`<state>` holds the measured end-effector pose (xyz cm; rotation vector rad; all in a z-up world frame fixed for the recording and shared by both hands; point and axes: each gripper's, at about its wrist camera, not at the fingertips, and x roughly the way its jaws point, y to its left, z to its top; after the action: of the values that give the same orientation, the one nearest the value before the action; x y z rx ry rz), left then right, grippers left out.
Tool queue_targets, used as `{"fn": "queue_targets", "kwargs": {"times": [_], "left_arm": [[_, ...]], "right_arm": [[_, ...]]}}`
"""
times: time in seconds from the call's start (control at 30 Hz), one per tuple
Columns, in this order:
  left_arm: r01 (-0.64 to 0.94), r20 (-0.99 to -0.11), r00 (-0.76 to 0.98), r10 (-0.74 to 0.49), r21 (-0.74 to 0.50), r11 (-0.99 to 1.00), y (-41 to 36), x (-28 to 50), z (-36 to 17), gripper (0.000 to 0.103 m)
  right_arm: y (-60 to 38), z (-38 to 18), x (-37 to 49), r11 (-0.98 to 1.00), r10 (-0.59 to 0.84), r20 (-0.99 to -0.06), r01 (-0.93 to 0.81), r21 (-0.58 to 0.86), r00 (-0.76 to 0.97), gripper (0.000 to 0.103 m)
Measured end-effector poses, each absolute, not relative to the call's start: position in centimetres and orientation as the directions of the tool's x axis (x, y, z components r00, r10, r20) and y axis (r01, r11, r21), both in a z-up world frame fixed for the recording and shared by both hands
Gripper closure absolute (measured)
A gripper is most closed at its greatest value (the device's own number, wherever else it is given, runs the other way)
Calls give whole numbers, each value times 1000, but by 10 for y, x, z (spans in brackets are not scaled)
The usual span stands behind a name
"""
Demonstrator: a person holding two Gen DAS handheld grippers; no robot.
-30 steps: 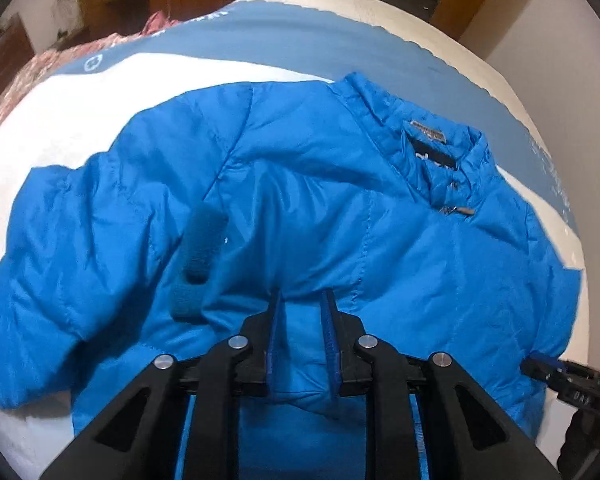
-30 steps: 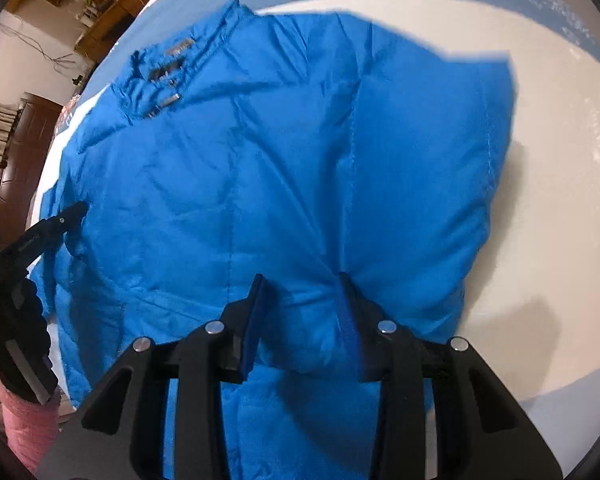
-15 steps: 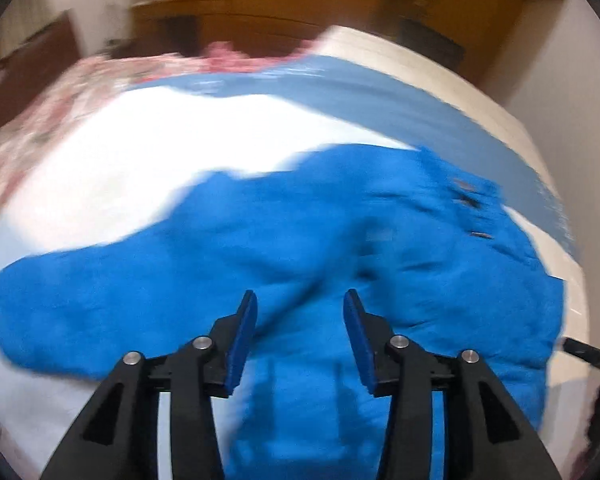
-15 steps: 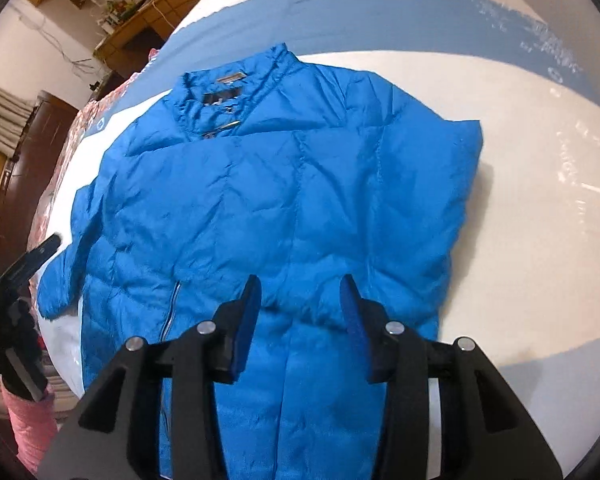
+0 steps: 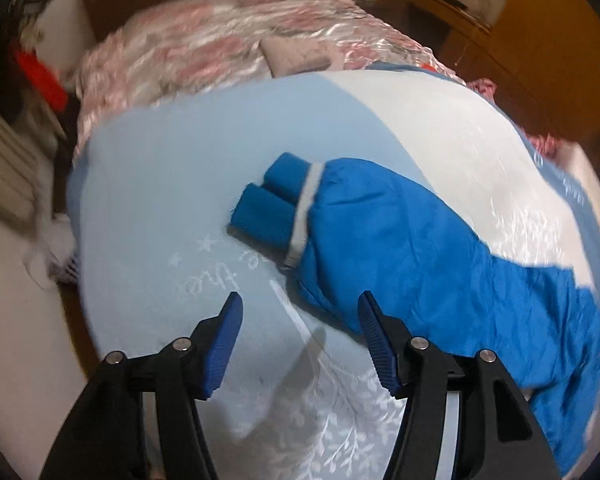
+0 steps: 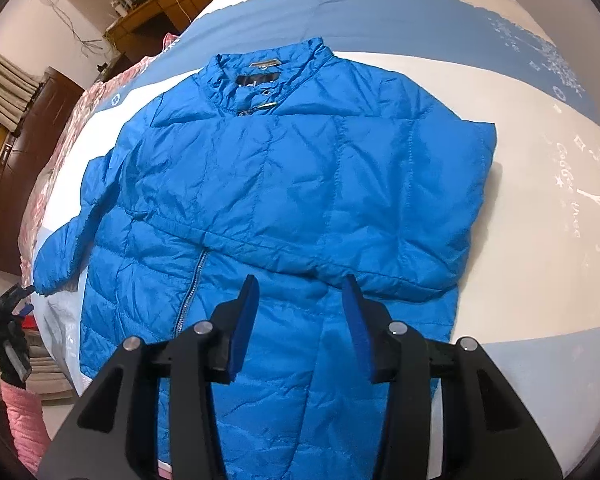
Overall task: Fold large clothes
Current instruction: 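Grasp the white-trimmed cuff of the other sleeve with the left tool, then lay the held sleeve across the jacket body and open the left tool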
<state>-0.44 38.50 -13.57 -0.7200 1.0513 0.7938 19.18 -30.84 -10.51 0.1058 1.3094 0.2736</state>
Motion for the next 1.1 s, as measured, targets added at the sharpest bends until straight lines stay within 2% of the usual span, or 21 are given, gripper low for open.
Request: {"fn": "queue_targets", "kwargs": {"times": [0.2, 0.3, 0.37, 0.4, 0.53, 0.6, 0.73, 0.87, 0.97, 1.1], "left_arm": [[-856, -931, 341, 129, -251, 452, 413, -7, -161, 39], [-853, -922, 360, 144, -262, 451, 416, -2, -166, 39], [-847, -912, 382, 150, -280, 452, 414, -1, -164, 50], [-840, -908, 393, 145, -291, 458, 412, 2, -164, 62], [-835, -894, 407, 187, -282, 473, 405, 10, -155, 79], [-823, -874, 440, 204, -301, 482, 399, 12, -145, 82], [-777, -822, 503, 268, -294, 556, 370, 22, -106, 84], [-693, -763, 587, 272, -299, 656, 331, 43, -67, 85], [-604, -720, 650, 245, -292, 742, 291, 66, -40, 85], [-450, -672, 726, 144, -307, 838, 230, 98, -14, 85]], "right_arm": [[-300, -100, 189, 964, 251, -938, -149, 220, 239, 60], [-299, -98, 188, 966, 242, -939, -148, 210, 245, 60], [-300, -96, 188, 967, 239, -939, -145, 208, 248, 60], [-301, -96, 188, 968, 237, -939, -142, 207, 249, 60], [-305, -95, 187, 969, 235, -938, -136, 206, 253, 60], [-308, -95, 185, 970, 231, -939, -134, 202, 253, 60], [-316, -96, 184, 972, 226, -941, -123, 200, 252, 60], [-323, -99, 182, 973, 226, -941, -111, 204, 252, 60], [-330, -102, 180, 973, 224, -941, -103, 204, 252, 60], [-338, -104, 177, 975, 221, -941, -88, 205, 257, 60]]}}
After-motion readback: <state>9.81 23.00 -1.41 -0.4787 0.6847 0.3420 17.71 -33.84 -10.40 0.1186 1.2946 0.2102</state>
